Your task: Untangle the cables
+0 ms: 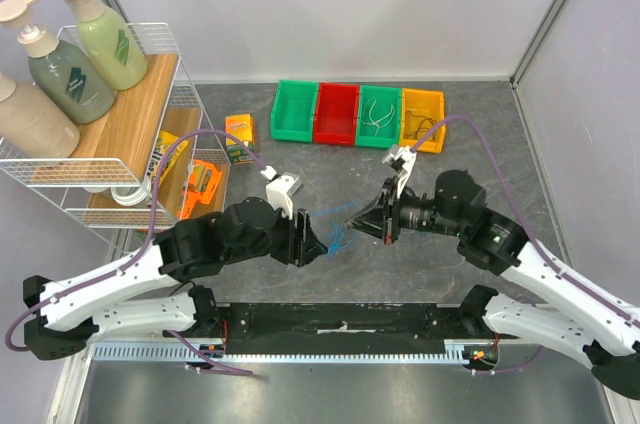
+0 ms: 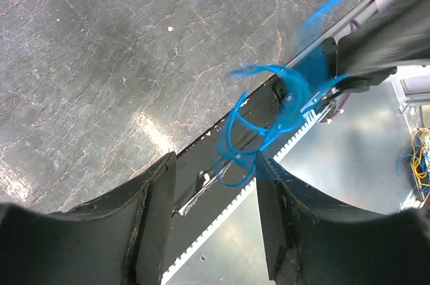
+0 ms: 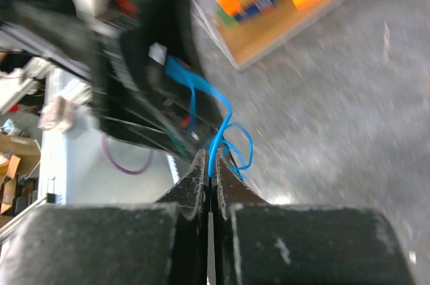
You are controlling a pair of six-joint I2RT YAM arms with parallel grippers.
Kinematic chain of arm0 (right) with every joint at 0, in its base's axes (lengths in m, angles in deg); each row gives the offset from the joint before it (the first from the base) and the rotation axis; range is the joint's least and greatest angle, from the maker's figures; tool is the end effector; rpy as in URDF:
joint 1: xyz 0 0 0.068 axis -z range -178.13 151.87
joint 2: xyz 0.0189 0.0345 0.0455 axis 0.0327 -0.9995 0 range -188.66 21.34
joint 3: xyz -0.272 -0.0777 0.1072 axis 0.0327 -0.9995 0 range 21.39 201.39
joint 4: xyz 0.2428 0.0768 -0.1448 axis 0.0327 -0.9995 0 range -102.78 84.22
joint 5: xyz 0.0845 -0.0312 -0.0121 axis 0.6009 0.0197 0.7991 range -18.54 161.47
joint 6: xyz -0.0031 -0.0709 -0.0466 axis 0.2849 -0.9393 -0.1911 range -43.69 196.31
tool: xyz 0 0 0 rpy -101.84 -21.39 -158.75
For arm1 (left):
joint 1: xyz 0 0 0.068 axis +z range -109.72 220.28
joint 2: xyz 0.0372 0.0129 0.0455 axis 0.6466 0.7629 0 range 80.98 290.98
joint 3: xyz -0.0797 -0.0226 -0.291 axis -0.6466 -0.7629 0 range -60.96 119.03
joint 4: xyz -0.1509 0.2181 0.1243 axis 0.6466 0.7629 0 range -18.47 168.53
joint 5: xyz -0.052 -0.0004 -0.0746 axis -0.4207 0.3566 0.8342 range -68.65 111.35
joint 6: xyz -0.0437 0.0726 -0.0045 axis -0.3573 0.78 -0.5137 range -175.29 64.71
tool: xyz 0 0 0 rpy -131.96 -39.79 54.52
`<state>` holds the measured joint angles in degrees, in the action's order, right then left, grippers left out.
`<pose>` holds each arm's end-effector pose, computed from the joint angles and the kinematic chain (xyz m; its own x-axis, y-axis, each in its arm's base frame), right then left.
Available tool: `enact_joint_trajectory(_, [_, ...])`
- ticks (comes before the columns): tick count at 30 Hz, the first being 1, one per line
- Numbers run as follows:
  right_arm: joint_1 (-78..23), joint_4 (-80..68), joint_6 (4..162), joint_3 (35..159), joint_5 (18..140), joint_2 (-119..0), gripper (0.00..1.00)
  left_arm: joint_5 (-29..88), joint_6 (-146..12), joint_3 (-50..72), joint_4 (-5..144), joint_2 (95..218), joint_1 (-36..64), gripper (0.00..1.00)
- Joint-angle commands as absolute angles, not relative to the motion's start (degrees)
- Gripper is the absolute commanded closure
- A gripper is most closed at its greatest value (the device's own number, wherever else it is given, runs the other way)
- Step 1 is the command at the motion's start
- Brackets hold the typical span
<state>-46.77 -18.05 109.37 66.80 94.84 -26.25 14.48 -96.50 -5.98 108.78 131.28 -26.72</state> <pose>0.1362 0.1995 0.3448 -0.6526 0.0165 -0.7576 -0.7002 0.3689 0.6112 0.0977 -0.2074 0.3430 -0.7343 0.0562 -0.6764 0.5194 0.6881 -0.5067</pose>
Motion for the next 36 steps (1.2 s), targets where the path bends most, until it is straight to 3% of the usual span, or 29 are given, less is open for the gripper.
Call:
enact_joint_trajectory(1, [-47.4, -14.7, 106.3, 77.4, 105.6, -27.5, 1.0, 13.9, -95.9, -5.9, 109.3, 126.7, -27.0, 0.42])
enact_joint_trajectory(5, [-47.3, -14.2, 106.7, 76.7, 100.9, -26.7, 1.0, 10.5, -97.4, -6.1, 111.2, 123.4, -27.0, 0.44])
enact_joint_trajectory(7, [-46.5, -23.5, 106.5, 74.7, 85.6, -30.4, 1.0, 9.8, -98.4, -6.9, 111.3, 122.0, -26.9, 0.47])
enact_joint_trajectory(10, [-44.5, -45.8, 104.3, 78.3, 57.5, -50.0, 1.0, 9.9, -99.5, -7.7, 111.3, 120.6, -26.9, 0.51])
enact_joint_trajectory(11, [-45.5, -48.9, 103.0, 79.7, 55.1, -53.7, 1.0, 10.3, -99.6, -7.7, 111.2, 120.6, -27.0, 0.51])
enact_joint_trajectory(17, [-47.4, -37.9, 102.9, 77.4, 60.6, -41.3, 1.0, 12.4, -99.1, -7.5, 109.9, 120.7, -27.0, 0.42])
enact_joint_trajectory(22, [-47.4, -40.2, 99.8, 81.4, 64.8, -44.0, 1.0, 13.8, -99.2, -9.0, 105.1, 122.4, -26.9, 0.4])
enact_joint_trajectory(33, [-47.4, -39.2, 103.7, 87.5, 75.1, -39.0, 1.0, 8.0, -102.6, -14.1, 97.2, 125.6, -27.0, 0.63])
enact_joint_trajectory(36, [-47.4, -38.5, 105.5, 89.4, 76.1, -38.2, 1.0, 6.3, -103.3, -18.4, 93.3, 124.2, -26.9, 0.64])
